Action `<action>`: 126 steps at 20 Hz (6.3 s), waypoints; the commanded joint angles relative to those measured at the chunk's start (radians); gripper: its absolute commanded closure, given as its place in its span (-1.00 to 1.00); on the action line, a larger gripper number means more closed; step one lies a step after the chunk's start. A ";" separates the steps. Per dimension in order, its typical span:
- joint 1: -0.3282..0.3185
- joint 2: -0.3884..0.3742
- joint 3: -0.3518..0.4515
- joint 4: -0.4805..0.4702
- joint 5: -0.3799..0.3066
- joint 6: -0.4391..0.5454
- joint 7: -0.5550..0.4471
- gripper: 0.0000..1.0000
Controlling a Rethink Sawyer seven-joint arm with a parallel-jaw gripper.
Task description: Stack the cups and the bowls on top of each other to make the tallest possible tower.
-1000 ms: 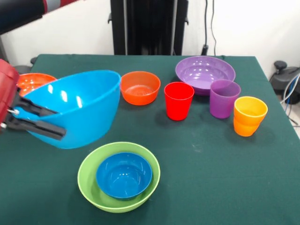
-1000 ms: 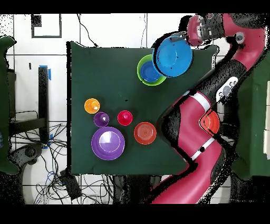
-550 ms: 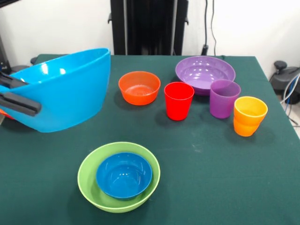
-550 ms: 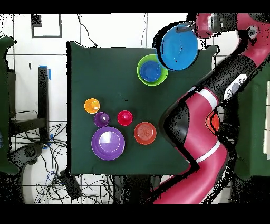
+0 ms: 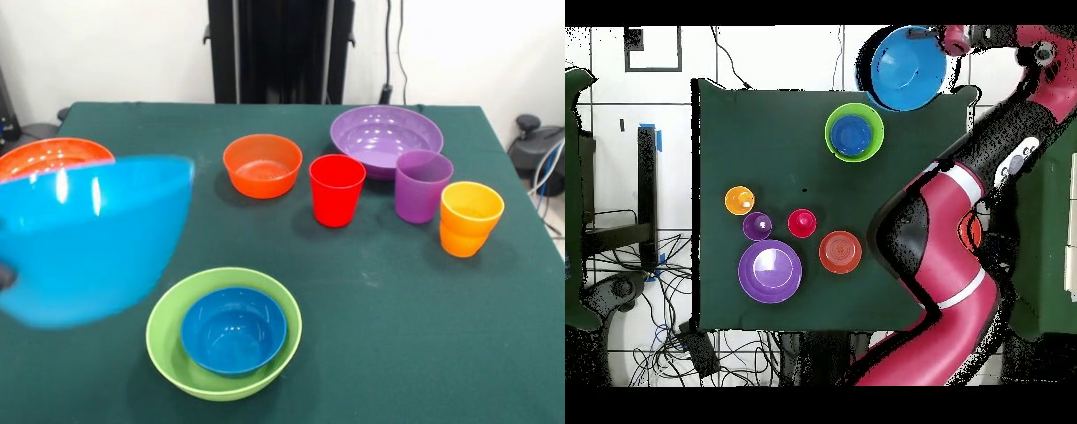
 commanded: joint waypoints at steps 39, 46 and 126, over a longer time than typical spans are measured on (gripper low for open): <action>0.082 0.027 0.013 -0.145 -0.213 -0.260 0.178 1.00; 0.090 0.027 0.013 -0.145 -0.216 -0.274 0.184 1.00; 0.080 -0.091 0.013 -0.174 -0.105 -0.009 0.062 1.00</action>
